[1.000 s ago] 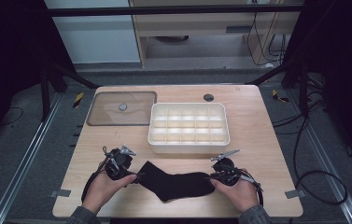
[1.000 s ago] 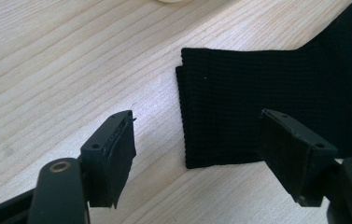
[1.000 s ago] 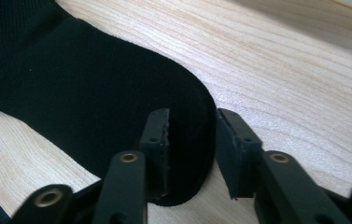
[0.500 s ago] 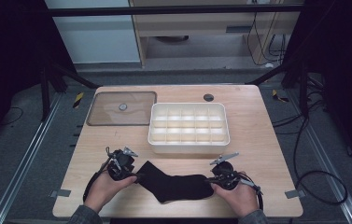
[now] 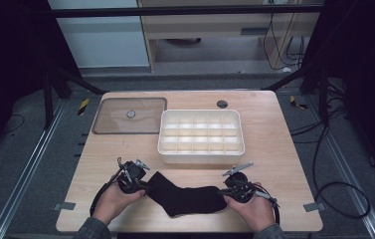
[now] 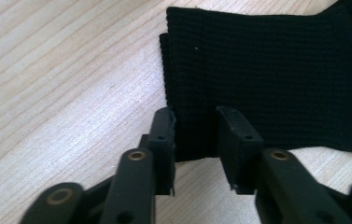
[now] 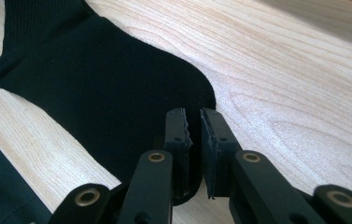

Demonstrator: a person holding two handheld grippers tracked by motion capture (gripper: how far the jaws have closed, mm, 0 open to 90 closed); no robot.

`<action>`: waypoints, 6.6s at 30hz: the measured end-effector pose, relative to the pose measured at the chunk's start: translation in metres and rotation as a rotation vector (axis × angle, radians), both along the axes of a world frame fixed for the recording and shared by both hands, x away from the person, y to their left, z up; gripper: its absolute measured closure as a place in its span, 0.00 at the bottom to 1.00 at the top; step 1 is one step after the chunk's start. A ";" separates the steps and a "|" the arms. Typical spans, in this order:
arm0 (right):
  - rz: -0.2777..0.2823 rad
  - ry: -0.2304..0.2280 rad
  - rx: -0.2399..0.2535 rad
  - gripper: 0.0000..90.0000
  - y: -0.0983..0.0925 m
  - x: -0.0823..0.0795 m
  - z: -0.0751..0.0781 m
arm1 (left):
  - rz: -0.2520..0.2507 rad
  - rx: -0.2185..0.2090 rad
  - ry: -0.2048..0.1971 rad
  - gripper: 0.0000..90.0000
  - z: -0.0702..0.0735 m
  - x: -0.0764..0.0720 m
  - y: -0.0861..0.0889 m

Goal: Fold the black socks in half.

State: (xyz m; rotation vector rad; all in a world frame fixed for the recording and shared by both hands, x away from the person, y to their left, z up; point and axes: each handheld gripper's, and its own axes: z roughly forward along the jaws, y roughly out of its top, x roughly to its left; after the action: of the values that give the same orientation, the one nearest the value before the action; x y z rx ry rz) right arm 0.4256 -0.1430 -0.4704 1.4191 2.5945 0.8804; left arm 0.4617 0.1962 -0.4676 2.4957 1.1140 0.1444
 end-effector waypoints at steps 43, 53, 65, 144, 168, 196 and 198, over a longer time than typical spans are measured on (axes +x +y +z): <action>0.021 -0.008 0.001 0.92 0.018 0.005 0.002 | -0.028 -0.048 -0.080 0.90 0.037 -0.005 0.013; 0.035 -0.020 0.016 0.92 0.026 0.007 0.002 | -0.046 -0.061 -0.090 0.91 0.047 -0.004 0.011; 0.037 -0.015 0.025 0.92 0.033 0.007 0.001 | -0.056 -0.052 -0.088 0.91 0.053 -0.002 0.012; 0.089 0.006 0.051 0.92 0.068 0.020 -0.001 | -0.285 -0.044 -0.099 0.91 0.065 -0.031 -0.062; 0.105 0.006 0.050 0.92 0.061 0.017 0.005 | -0.327 -0.050 -0.073 0.91 0.046 -0.037 -0.086; 0.115 0.008 0.044 0.92 0.058 0.015 0.003 | -0.351 -0.069 -0.047 0.91 0.029 -0.043 -0.106; 0.109 0.011 0.047 0.92 0.058 0.014 0.002 | -0.348 -0.056 -0.050 0.91 0.028 -0.042 -0.106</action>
State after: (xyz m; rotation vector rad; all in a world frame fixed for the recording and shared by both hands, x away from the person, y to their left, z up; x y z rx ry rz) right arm 0.4394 -0.0849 -0.4679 1.3073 2.6986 0.9561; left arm 0.4200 0.0903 -0.4398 2.5744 0.6412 0.0740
